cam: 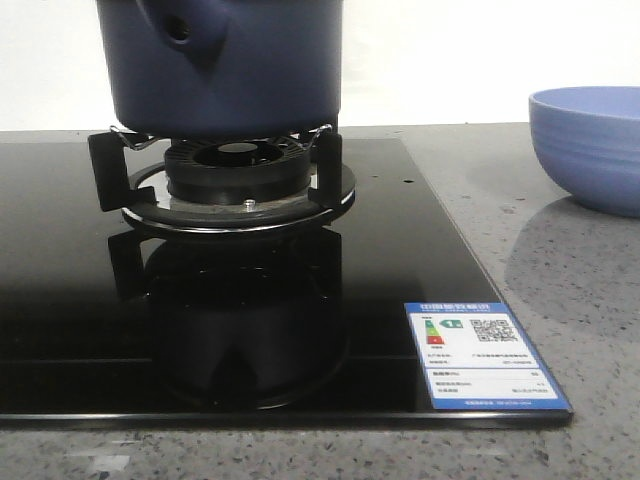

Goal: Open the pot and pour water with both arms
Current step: 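Move the left gripper toward the pot lid knob, right toward the bowl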

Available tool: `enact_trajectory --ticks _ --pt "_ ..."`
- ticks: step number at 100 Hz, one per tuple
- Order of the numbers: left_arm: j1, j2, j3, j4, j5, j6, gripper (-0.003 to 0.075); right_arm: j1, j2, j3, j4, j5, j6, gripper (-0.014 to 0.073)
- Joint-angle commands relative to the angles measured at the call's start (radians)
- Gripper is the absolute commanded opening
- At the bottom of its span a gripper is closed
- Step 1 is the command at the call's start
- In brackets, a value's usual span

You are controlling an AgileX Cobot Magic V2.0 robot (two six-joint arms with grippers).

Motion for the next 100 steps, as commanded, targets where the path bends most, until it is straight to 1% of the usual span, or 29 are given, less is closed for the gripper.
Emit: enact_trajectory --ticks 1,53,68,100 --pt "-0.009 -0.027 0.035 -0.002 -0.067 -0.011 -0.0020 -0.001 -0.019 0.025 -0.013 -0.076 -0.003 -0.0063" --pt "-0.009 -0.027 0.035 -0.002 -0.067 -0.011 -0.0020 -0.001 -0.019 0.025 -0.013 -0.076 -0.003 -0.0063" --pt "-0.009 -0.027 0.035 -0.002 -0.067 -0.011 -0.0020 -0.001 -0.019 0.025 -0.013 -0.113 -0.003 -0.0063" --pt "-0.009 -0.027 0.035 -0.002 -0.067 -0.011 -0.0020 -0.001 -0.019 0.025 -0.001 -0.115 -0.003 -0.0063"
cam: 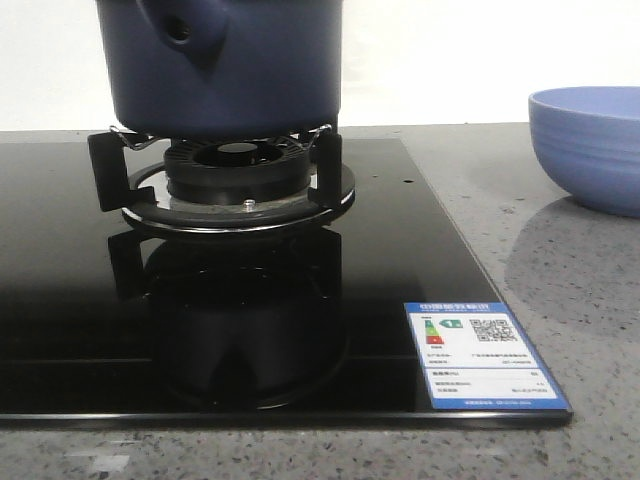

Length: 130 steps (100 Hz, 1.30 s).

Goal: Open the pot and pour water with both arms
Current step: 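Move the left gripper toward the pot lid knob, right toward the bowl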

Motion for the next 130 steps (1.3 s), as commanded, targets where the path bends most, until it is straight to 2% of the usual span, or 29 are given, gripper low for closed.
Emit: enact_trajectory --ticks 1,47,63,82,106,117,130 --pt "-0.009 -0.027 0.035 -0.002 -0.067 -0.011 -0.0020 -0.001 -0.019 0.025 -0.001 -0.088 -0.003 -0.0063" --pt "-0.009 -0.027 0.035 -0.002 -0.074 -0.011 -0.0020 -0.001 -0.019 0.025 0.009 -0.131 -0.003 -0.0063" --pt "-0.009 -0.027 0.035 -0.100 -0.104 -0.011 -0.0020 -0.001 -0.019 0.025 0.029 -0.141 -0.003 -0.0063" --pt "-0.009 -0.027 0.035 -0.177 -0.122 -0.011 -0.0020 -0.001 -0.019 0.025 0.142 -0.180 -0.003 -0.0063" --pt "-0.009 -0.027 0.034 -0.417 -0.160 -0.011 -0.0020 -0.001 -0.019 0.025 0.431 -0.180 0.001 -0.0063" --pt "-0.009 -0.027 0.034 -0.520 -0.187 -0.011 -0.0020 -0.001 -0.019 0.014 0.455 -0.174 0.001 -0.0063" --pt "-0.009 -0.027 0.005 -0.527 -0.171 -0.011 -0.0020 -0.001 -0.017 -0.043 0.453 -0.124 0.001 -0.0062"
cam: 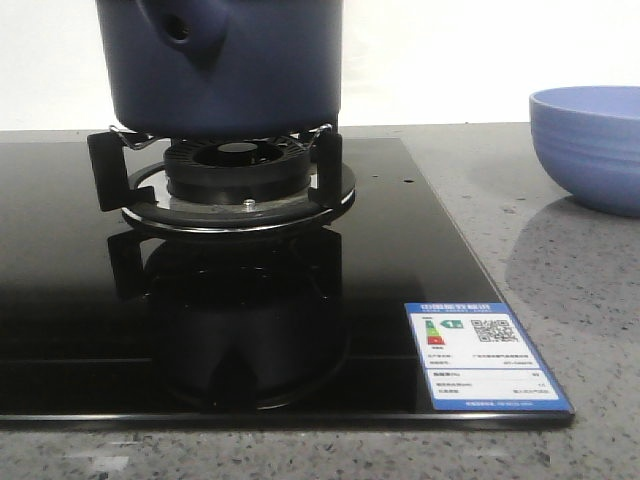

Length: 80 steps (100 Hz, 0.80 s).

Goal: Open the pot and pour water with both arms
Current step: 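Move the left gripper toward the pot lid knob, right toward the bowl, then grasp the blue lid knob with the left gripper and lift the lid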

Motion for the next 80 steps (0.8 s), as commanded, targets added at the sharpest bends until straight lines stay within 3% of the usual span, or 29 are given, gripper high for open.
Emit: enact_trajectory --ticks 1,22,47,71,80 --pt "-0.009 -0.027 0.000 -0.021 -0.059 -0.010 -0.0020 -0.001 -0.017 -0.045 0.003 -0.032 -0.002 -0.0062" --pt "-0.009 0.022 -0.155 0.053 0.112 0.024 -0.0020 -0.001 0.060 -0.206 -0.116 0.178 -0.006 -0.0062" --pt "-0.009 0.233 -0.418 0.055 0.371 0.256 -0.0020 0.050 0.283 -0.413 -0.165 0.273 -0.145 -0.0062" --pt "-0.042 0.376 -0.564 -0.024 0.371 0.417 -0.0013 0.161 0.425 -0.488 -0.181 0.272 -0.210 -0.0062" --pt "-0.098 0.426 -0.602 -0.095 0.367 0.533 0.0043 0.183 0.451 -0.506 -0.182 0.268 -0.224 -0.0058"
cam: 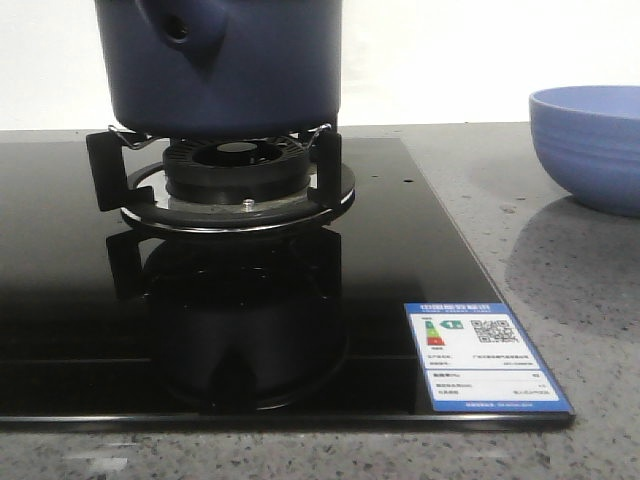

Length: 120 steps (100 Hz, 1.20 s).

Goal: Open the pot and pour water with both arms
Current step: 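Grasp the blue lid knob with the left gripper and lift the lid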

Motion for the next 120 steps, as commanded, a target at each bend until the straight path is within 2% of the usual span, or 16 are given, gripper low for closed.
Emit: enact_trajectory --ticks 1,11,16,24,29,34,56,67,91,120 --pt "-0.056 0.061 -0.070 -0.090 -0.069 0.118 0.0056 0.020 0.037 -0.057 -0.008 -0.070 -0.030 -0.0057" --pt "-0.113 0.123 -0.109 -0.096 -0.070 0.152 0.0176 0.031 0.058 -0.078 -0.008 -0.070 -0.030 0.0022" --pt "-0.141 0.155 -0.125 -0.102 -0.083 0.152 0.0245 0.033 0.062 -0.086 -0.008 -0.070 -0.030 0.0103" --pt "-0.180 0.206 -0.143 -0.131 -0.129 0.157 0.0365 0.033 0.065 -0.093 -0.008 -0.078 -0.030 0.0283" --pt "-0.208 0.238 -0.157 -0.137 -0.161 0.159 0.0414 0.033 0.065 -0.093 -0.008 -0.082 -0.030 0.0372" --pt "-0.238 0.273 -0.173 -0.140 -0.181 0.191 0.0438 0.033 0.065 -0.093 -0.008 -0.080 -0.030 0.0419" --pt "-0.384 0.491 -0.270 -0.151 -0.244 0.340 0.0442 0.033 0.065 -0.093 -0.008 -0.076 -0.030 0.0418" --pt "-0.422 0.613 -0.343 -0.151 -0.299 0.366 0.0442 0.033 0.065 -0.093 -0.008 -0.076 -0.030 0.0418" --pt "-0.427 0.856 -0.541 -0.151 -0.308 0.387 0.0443 0.033 0.065 -0.093 -0.008 -0.074 -0.030 0.0418" --pt "-0.427 0.994 -0.690 -0.151 -0.275 0.387 0.0443 0.033 0.065 -0.093 -0.008 -0.074 -0.030 0.0418"
